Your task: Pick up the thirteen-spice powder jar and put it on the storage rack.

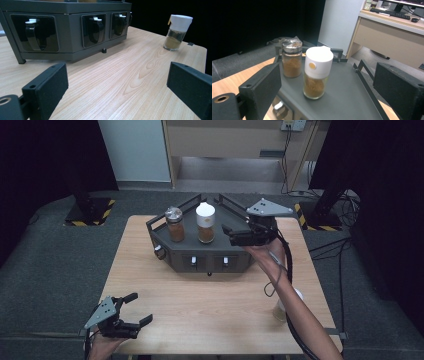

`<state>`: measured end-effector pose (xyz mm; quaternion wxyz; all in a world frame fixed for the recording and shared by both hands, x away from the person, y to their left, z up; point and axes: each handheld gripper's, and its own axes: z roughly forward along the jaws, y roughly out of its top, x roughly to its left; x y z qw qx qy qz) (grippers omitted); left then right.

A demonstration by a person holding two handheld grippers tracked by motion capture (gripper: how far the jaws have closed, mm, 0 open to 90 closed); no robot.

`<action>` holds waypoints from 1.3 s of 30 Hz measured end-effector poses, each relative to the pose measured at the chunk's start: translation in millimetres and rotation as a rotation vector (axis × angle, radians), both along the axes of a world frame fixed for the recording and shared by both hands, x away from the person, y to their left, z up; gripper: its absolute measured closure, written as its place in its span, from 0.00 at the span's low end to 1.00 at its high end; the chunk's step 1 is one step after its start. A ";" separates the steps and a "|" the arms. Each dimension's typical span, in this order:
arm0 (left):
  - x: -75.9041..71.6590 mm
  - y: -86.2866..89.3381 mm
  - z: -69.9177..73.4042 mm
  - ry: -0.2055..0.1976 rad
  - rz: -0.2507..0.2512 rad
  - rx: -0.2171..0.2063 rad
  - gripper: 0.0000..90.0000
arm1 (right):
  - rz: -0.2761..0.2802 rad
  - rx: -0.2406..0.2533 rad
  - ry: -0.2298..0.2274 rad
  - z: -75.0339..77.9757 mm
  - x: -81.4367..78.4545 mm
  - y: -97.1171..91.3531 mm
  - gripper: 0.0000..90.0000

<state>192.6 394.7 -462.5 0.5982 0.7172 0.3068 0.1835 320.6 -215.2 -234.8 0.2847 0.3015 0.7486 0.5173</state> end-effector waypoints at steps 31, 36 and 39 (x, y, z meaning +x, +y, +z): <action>-0.4 -1.0 -0.1 0.001 0.003 0.003 0.03 | -0.058 0.095 -0.042 -69.0 -117.4 -115.5 0.07; -0.6 -1.1 -0.4 0.000 0.007 0.003 0.03 | -0.092 0.095 -0.042 -87.3 -136.8 -124.5 0.07; -1.1 -1.7 0.2 -0.002 0.008 0.009 0.03 | -0.107 0.100 -0.030 -97.8 -145.8 -128.6 0.07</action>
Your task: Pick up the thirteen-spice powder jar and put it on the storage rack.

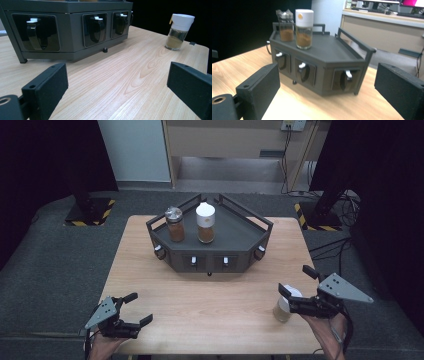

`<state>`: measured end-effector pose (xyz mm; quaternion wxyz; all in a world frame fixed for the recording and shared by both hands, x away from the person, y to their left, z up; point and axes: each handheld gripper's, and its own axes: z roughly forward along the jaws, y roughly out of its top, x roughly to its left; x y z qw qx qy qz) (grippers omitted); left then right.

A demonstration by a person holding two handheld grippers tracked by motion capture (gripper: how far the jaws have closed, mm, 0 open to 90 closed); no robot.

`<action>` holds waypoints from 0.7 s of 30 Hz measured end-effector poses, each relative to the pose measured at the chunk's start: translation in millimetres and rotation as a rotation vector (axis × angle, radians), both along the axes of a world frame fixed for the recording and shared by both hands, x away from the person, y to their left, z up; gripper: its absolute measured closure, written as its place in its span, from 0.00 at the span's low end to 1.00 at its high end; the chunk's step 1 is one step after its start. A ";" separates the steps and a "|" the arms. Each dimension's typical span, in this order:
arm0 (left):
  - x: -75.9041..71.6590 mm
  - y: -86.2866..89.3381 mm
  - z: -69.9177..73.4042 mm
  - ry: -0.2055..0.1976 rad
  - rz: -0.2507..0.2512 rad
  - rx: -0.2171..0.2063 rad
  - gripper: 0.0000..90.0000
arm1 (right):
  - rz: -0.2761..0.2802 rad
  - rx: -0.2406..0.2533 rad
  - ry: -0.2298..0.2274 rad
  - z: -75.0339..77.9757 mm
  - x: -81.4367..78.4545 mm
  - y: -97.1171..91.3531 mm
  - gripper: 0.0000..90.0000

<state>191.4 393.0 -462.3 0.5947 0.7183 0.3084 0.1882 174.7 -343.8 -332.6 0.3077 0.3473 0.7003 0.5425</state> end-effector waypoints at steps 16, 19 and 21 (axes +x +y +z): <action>-2.0 -0.9 0.4 -0.009 0.013 0.008 0.02 | -0.071 0.023 0.052 -53.5 -28.9 -16.5 0.06; -2.0 -1.1 0.3 -0.010 0.014 0.008 0.02 | -0.072 0.026 0.056 -63.6 -31.9 -18.8 0.06; -2.0 -1.2 0.3 -0.010 0.012 0.009 0.02 | -0.076 0.021 0.053 -67.8 -33.6 -19.1 0.06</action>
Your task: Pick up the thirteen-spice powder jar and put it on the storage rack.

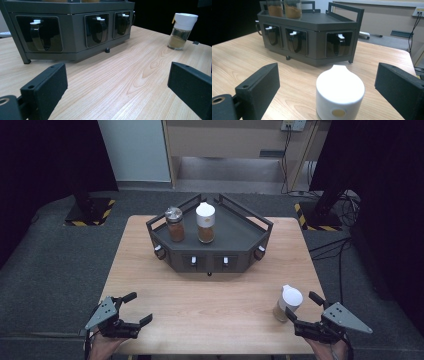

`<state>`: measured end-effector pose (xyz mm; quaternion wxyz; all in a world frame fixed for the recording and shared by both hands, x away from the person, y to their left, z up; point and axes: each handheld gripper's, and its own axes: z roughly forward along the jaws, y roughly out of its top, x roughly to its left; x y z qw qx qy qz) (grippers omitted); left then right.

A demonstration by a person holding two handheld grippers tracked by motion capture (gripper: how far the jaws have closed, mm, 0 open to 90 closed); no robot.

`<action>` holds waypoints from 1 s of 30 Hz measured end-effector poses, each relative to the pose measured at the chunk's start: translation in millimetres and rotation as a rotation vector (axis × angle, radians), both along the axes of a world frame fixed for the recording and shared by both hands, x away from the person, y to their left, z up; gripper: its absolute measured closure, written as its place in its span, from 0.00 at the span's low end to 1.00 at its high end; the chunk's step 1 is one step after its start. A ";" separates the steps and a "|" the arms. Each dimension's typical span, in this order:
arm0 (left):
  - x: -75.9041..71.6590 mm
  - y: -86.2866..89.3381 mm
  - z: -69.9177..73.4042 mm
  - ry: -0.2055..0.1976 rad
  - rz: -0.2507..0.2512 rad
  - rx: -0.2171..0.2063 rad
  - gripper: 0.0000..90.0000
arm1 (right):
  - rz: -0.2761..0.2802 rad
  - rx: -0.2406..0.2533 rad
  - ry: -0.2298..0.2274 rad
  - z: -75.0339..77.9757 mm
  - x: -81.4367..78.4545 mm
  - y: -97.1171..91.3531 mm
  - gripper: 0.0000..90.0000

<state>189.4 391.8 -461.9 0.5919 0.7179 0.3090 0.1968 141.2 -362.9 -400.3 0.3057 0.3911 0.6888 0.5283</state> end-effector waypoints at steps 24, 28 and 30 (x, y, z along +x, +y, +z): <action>1.1 -1.3 -0.3 -0.020 -0.024 0.003 0.02 | 0.000 -0.010 0.006 -24.6 -1.9 -7.1 0.07; 1.1 -1.4 -0.1 -0.019 -0.023 0.004 0.02 | 0.005 -0.007 0.021 -24.5 0.1 -7.8 0.07; 1.3 -1.2 -0.2 -0.017 -0.023 0.003 0.02 | 0.006 -0.004 0.026 -24.6 0.9 -8.4 0.06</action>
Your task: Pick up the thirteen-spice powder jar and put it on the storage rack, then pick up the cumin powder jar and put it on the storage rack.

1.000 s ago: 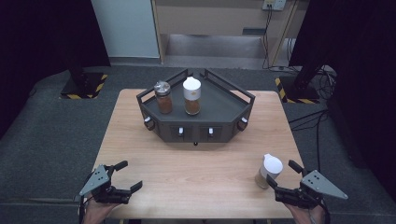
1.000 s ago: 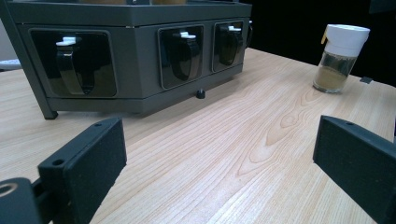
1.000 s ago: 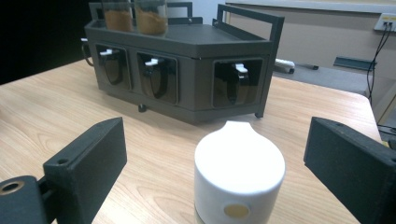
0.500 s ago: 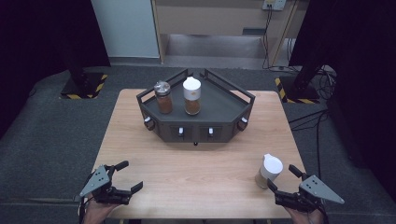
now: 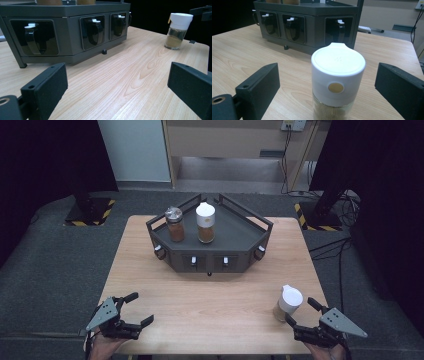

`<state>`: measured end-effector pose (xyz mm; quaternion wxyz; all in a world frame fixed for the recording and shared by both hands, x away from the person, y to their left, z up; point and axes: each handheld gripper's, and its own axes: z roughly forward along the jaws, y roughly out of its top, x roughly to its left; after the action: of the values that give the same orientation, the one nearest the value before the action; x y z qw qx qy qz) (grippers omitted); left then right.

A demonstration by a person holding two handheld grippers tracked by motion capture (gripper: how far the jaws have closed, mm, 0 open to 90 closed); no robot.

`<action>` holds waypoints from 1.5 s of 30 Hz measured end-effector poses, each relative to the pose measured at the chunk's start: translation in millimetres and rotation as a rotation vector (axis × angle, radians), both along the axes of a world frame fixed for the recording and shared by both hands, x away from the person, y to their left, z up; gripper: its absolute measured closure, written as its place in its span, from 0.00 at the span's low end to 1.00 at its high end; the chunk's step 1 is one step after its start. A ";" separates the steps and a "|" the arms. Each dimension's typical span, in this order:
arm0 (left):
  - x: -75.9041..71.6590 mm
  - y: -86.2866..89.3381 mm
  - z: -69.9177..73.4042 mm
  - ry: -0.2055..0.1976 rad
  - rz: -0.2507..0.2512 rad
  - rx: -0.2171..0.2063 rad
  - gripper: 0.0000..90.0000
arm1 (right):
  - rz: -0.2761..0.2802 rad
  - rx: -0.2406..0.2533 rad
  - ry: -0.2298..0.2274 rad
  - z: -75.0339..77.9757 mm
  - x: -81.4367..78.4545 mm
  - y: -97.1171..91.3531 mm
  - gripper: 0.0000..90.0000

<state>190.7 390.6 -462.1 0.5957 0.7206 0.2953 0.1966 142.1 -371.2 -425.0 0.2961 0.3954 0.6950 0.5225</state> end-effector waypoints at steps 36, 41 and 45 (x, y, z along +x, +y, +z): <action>0.1 -1.2 0.7 0.005 -0.002 0.006 0.02 | 0.001 0.042 -0.041 14.0 -10.1 -2.7 0.06; 0.5 -1.5 0.8 0.008 -0.002 0.009 0.02 | 0.000 0.029 -0.029 23.9 -7.1 -1.0 0.06; 0.3 -1.4 0.9 0.009 -0.002 0.008 0.02 | -0.007 0.018 -0.018 31.0 -3.0 0.7 0.06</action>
<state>190.9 389.2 -461.2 0.5918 0.7241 0.2964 0.1940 139.0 -370.5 -394.0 0.3006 0.3961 0.6860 0.5312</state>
